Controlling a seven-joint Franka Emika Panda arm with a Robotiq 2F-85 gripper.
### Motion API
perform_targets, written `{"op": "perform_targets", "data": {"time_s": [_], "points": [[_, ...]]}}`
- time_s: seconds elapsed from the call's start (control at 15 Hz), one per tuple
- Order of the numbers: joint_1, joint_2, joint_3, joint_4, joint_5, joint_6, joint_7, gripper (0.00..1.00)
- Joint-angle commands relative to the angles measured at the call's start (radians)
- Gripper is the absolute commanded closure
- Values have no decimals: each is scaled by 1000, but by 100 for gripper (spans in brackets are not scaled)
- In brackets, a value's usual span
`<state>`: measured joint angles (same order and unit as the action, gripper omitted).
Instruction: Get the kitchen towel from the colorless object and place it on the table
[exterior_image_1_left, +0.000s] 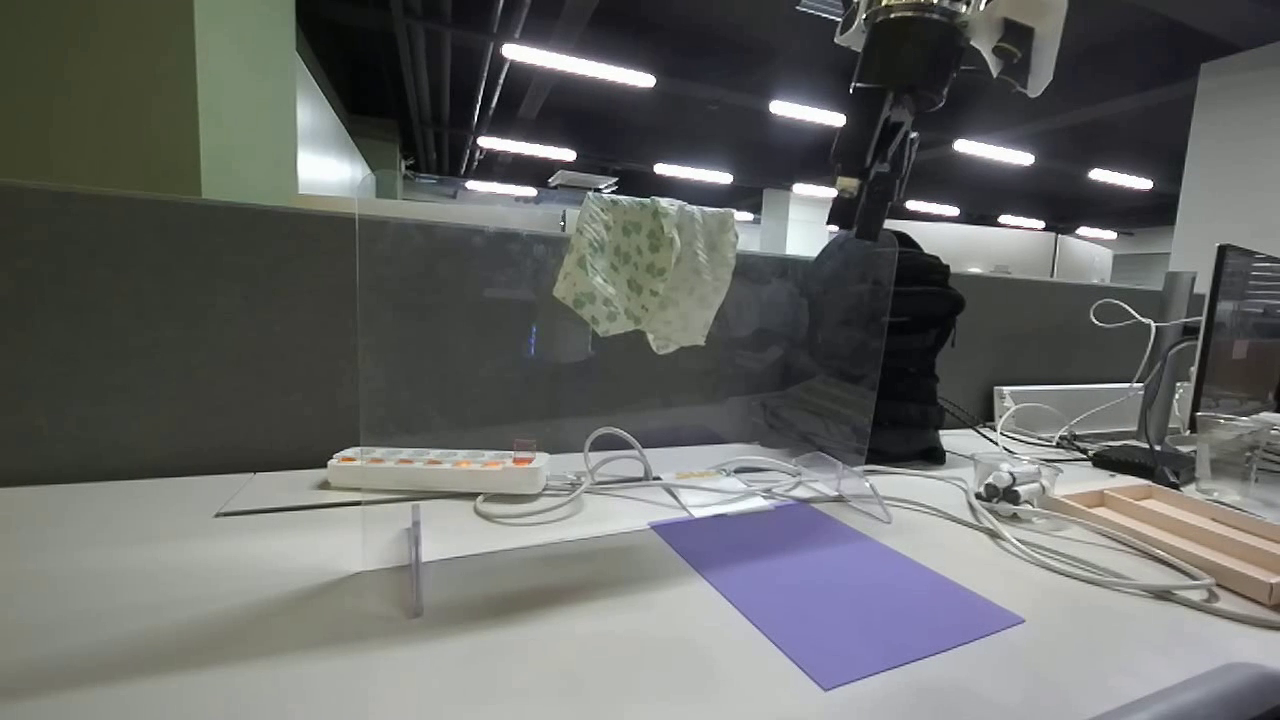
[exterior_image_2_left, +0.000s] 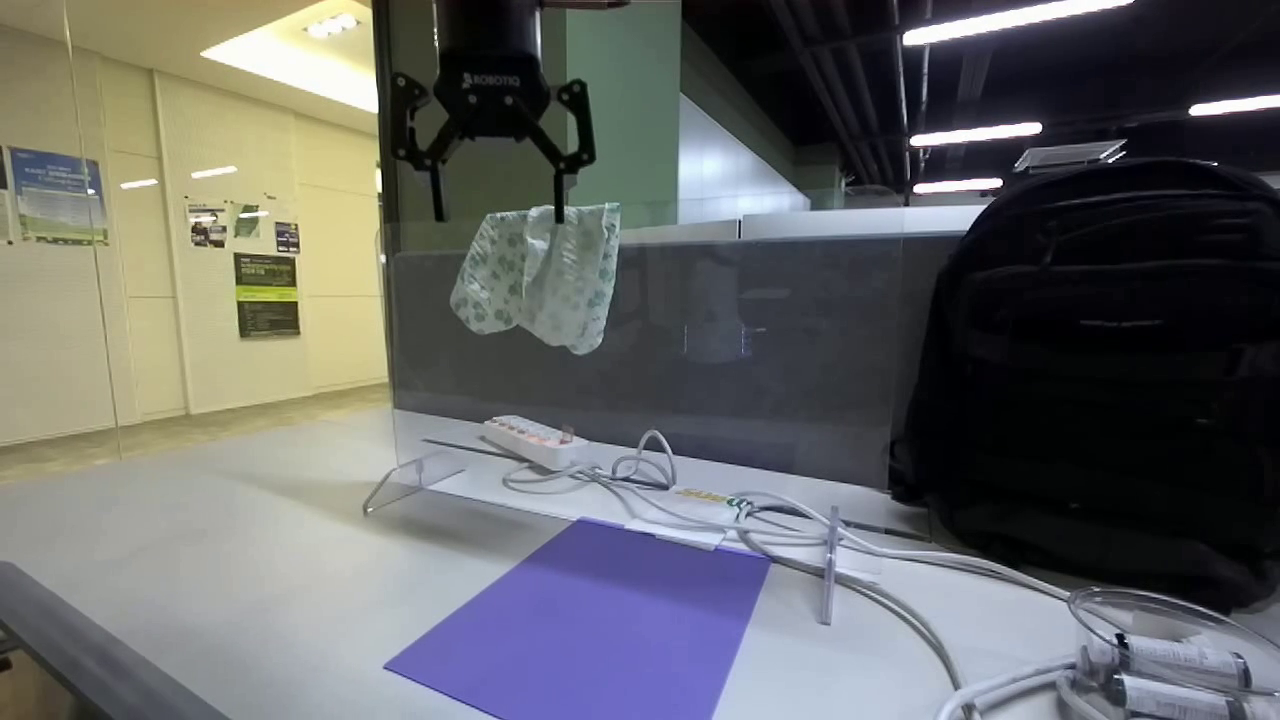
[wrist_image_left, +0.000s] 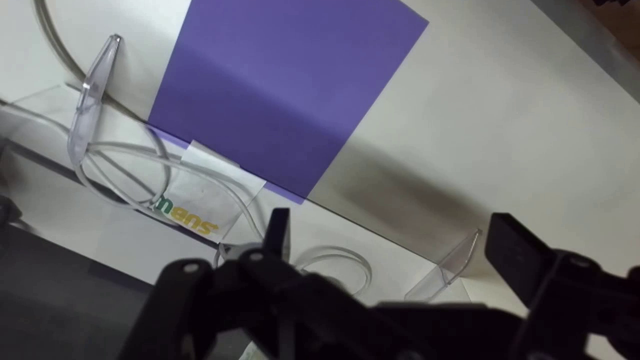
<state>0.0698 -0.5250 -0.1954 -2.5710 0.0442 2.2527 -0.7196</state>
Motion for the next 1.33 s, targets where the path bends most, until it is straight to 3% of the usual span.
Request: {"op": "perform_targets", "data": {"time_s": [0.0,0.27,0.8,1.27], "points": [[51,13,-6,-33,40,210,-84,0],[164,71,-44,-60,175,504,-166,0],[510,187,-193,-49,535,903,-270,0],[757,201,-399,-47,514,1120,-271,0]]}}
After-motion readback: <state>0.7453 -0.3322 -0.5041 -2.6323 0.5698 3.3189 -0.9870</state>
